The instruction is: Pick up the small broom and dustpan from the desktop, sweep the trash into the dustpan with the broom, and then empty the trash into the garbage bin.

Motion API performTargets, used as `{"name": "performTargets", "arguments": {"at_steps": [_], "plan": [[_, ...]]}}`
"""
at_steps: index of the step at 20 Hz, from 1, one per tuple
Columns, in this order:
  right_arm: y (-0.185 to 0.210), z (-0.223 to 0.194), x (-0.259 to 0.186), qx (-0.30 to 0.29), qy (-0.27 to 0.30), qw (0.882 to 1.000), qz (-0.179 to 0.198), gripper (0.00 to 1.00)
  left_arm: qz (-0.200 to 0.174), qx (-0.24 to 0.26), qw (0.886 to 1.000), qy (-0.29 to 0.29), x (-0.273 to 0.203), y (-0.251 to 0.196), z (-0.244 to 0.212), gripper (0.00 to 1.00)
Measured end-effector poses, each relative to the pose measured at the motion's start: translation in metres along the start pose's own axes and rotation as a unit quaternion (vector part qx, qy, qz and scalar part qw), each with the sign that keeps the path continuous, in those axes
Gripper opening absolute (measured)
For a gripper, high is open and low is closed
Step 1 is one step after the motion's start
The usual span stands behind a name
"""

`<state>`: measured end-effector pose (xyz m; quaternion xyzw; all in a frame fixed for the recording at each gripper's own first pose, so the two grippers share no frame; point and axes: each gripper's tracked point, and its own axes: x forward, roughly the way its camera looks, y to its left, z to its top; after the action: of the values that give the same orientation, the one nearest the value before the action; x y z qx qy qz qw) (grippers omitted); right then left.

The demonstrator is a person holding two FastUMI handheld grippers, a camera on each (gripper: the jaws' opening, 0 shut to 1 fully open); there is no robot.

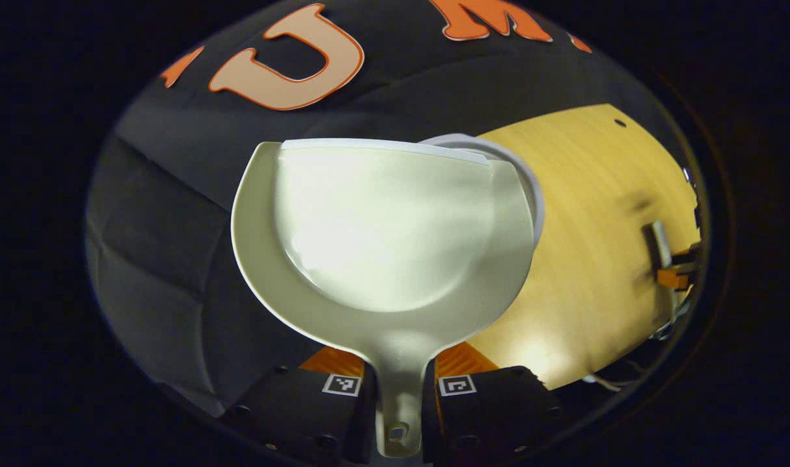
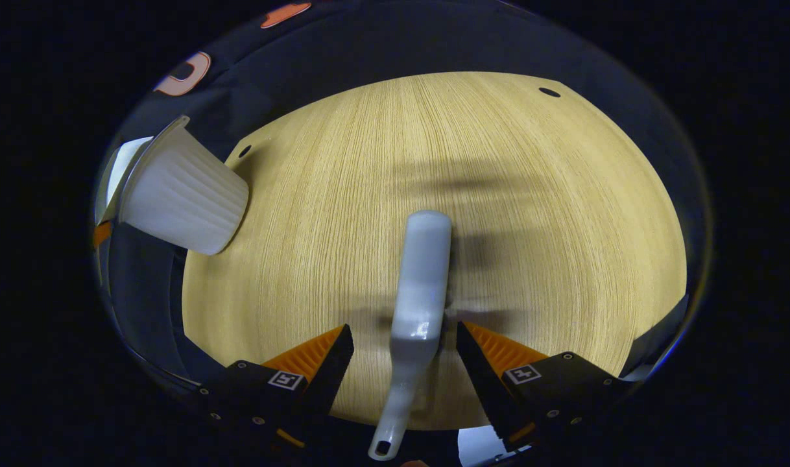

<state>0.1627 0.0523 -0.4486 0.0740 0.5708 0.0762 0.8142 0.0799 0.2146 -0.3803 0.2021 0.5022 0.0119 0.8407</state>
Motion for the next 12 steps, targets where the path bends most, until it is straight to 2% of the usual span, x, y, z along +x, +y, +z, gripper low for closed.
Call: {"name": "performTargets", "arguments": {"at_steps": [3, 6, 10, 12], "plan": [[0.002, 0.0, -0.002, 0.002, -0.007, 1.0, -0.009, 0.96, -0.076, -0.043, 0.996, -0.026, -0.004, -0.039, 0.007, 0.29], [0.007, 0.0, -0.003, -0.01, -0.011, 1.0, -0.016, 0.97, -0.157, -0.063, 0.985, -0.042, -0.011, -0.078, 0.013, 0.29], [0.002, 0.002, -0.003, -0.024, -0.008, 1.0, -0.019, 0.97, -0.226, -0.086, 0.97, -0.029, -0.025, -0.126, -0.002, 0.29], [-0.006, 0.005, -0.002, -0.027, -0.005, 0.999, -0.019, 0.96, -0.243, -0.089, 0.966, -0.002, -0.021, -0.152, -0.015, 0.29]]}}
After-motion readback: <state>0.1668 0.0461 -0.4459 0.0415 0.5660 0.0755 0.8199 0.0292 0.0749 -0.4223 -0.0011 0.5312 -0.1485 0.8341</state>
